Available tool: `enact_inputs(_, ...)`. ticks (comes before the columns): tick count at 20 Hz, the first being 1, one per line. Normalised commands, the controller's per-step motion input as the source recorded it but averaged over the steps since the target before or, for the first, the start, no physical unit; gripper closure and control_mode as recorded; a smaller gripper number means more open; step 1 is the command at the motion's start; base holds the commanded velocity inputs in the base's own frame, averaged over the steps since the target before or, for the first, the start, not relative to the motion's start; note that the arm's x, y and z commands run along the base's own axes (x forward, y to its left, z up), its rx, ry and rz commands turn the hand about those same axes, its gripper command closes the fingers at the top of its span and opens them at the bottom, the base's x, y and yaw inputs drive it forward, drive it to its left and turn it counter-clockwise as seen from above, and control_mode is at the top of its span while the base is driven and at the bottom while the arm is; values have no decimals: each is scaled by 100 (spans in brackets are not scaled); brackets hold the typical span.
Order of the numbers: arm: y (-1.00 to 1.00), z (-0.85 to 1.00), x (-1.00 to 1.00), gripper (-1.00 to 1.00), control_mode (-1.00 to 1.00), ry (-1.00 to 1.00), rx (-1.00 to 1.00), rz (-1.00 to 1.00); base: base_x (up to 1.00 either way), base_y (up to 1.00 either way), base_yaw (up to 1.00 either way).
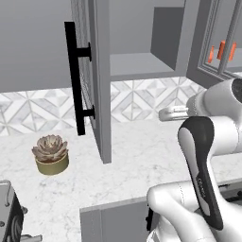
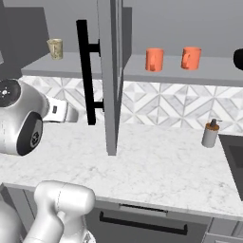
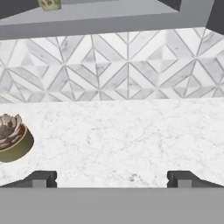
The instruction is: Gather all objects into one cabinet and sort the glasses and bowls to opposite sides.
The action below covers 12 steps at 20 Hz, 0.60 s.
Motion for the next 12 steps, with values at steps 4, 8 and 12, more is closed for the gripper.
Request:
enact_inputs(4,24,47,0,-100,-100,-23,0,3,0,0,0)
enact_inputs(8,23,32,0,-100,-100,-27,0,5,0,0,0)
enact_inputs(12,16,23,2,-100,-100,-19,0,4,0,0,0)
